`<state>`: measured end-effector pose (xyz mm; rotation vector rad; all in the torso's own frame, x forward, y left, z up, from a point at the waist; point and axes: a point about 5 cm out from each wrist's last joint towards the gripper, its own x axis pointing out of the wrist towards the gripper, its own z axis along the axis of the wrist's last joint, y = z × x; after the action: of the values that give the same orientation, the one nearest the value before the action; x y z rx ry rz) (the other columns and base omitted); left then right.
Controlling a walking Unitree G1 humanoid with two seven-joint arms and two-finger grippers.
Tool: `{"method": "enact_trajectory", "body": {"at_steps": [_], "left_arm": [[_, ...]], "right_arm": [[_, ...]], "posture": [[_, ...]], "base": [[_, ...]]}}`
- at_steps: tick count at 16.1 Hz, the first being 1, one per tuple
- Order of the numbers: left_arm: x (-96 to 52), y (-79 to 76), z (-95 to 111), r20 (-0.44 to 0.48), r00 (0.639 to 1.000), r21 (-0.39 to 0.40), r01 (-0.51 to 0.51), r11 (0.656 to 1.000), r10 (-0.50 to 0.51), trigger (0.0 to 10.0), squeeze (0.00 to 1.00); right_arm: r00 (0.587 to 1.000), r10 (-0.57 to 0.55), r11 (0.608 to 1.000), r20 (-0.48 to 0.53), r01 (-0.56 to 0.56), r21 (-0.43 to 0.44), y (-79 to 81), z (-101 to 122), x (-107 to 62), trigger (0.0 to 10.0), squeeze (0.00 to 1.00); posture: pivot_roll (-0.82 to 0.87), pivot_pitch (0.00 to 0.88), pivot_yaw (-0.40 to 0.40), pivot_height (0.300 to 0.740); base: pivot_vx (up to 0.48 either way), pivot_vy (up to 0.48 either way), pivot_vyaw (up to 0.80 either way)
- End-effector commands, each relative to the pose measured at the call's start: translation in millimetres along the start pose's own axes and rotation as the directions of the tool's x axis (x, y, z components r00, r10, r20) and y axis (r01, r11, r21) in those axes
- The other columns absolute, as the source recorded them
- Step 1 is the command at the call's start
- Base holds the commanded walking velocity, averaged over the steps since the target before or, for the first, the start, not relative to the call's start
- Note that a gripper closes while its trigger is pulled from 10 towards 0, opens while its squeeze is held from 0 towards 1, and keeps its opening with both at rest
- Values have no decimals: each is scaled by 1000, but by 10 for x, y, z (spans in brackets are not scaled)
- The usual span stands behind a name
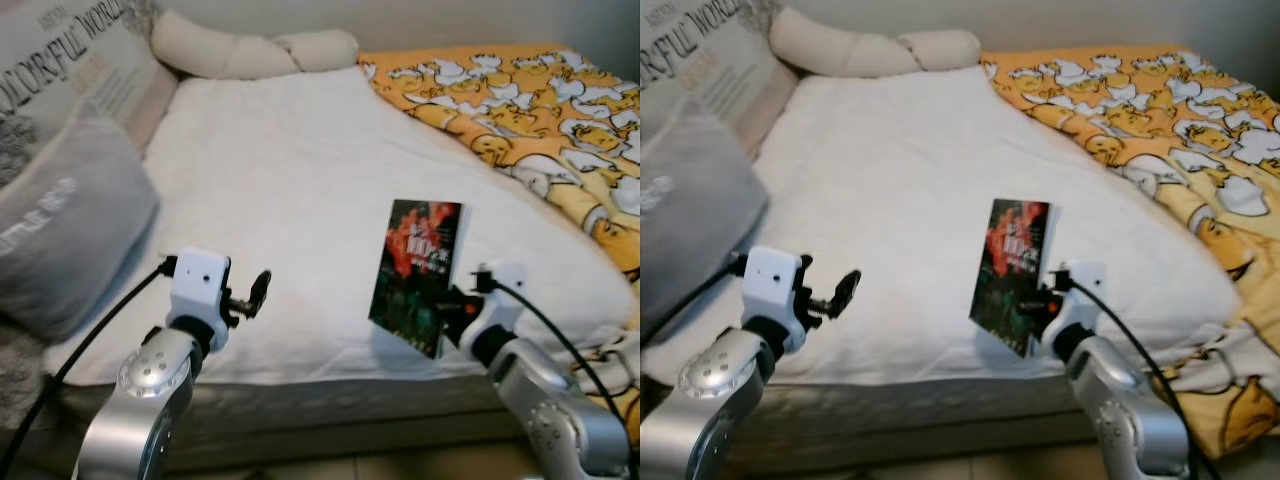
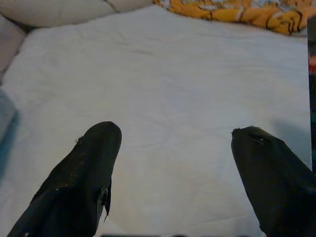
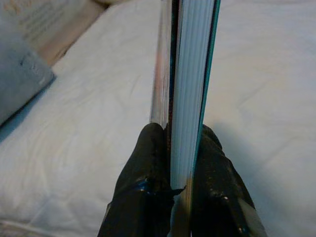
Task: Clean up the room
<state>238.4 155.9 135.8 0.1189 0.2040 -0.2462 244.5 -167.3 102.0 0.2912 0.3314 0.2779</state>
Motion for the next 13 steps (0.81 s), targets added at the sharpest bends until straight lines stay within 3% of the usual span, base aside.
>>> {"method": "enact_trajectory", "body": {"at_steps": [1,2,3,6,8,10,13], "left_arm": [[-27,51,-12,-3,1000,2,-20,1000,20,10000,173],[-26,51,6,10,1000,-4,-24,1000,24,10000,165],[-21,63,36,27,999,-30,-44,999,45,10000,0],[-6,104,74,43,997,-32,-64,997,65,10000,0],[-6,135,105,59,996,-40,-70,997,72,10000,0],[-4,137,107,56,996,-40,-70,997,72,10000,0],[-17,135,86,39,997,-31,-65,997,67,10000,0]], "right_arm": [[998,47,999,36,-47,-9,95,75,22,10000,0],[998,48,999,36,-48,-8,95,76,23,10000,0],[998,51,999,36,-51,0,96,78,24,10000,0],[997,62,998,39,-61,-9,101,88,41,10000,0],[999,44,997,13,-43,-66,89,68,92,10000,0],[999,31,997,9,-31,-68,73,69,122,10000,0],[999,35,999,20,-34,-32,68,111,157,10000,0]], "posture": [[-28,0,13,740],[-29,0,14,740],[-28,0,13,740],[-25,0,13,740],[-19,0,13,740],[-18,0,15,740],[-15,0,16,740]], "base": [[0,352,0],[0,0,0],[0,0,0],[0,0,0],[0,0,341],[281,0,800],[296,0,0]]}}
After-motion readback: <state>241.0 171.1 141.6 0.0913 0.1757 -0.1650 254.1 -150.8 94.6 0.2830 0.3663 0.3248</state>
